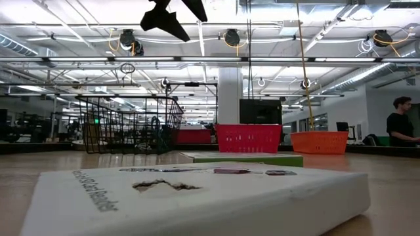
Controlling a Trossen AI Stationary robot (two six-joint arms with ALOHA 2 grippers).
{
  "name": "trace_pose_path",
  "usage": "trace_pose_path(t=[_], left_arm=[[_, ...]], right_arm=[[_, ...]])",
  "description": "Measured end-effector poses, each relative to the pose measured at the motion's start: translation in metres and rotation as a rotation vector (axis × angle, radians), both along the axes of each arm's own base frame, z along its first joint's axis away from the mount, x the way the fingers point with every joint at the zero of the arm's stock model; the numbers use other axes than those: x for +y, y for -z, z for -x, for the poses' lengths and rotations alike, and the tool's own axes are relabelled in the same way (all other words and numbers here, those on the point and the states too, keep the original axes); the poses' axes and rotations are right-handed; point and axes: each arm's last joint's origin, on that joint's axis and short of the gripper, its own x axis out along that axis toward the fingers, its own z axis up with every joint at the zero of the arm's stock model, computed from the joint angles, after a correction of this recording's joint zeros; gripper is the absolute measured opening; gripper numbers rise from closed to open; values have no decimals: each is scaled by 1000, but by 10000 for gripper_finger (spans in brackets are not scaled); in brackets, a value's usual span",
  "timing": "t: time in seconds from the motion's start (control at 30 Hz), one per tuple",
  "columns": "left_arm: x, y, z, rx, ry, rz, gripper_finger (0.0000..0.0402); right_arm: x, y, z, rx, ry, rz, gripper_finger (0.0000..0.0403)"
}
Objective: Pick and place items into bin
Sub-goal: Put the white charger adapter into the red bin
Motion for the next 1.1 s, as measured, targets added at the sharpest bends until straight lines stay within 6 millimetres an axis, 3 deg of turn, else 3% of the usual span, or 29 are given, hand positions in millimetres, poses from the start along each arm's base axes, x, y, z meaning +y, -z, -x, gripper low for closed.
trace_pose_path(t=[0.17,0.4,0.8,0.97,1.1], left_arm=[[0,0,0,0,-1,-1,292],[0,0,0,0,-1,-1,292],[0,0,0,-1,-4,1,292],[0,0,0,-1,-4,2,292],[0,0,0,-1,-4,2,292]], right_arm=[[-4,2,-1,0,2,33,242],[-11,3,-7,-37,2,70,232],[-28,4,-19,-131,-157,88,211],[-27,2,-22,-107,-64,60,218],[-24,-5,-29,-219,-72,17,221]])
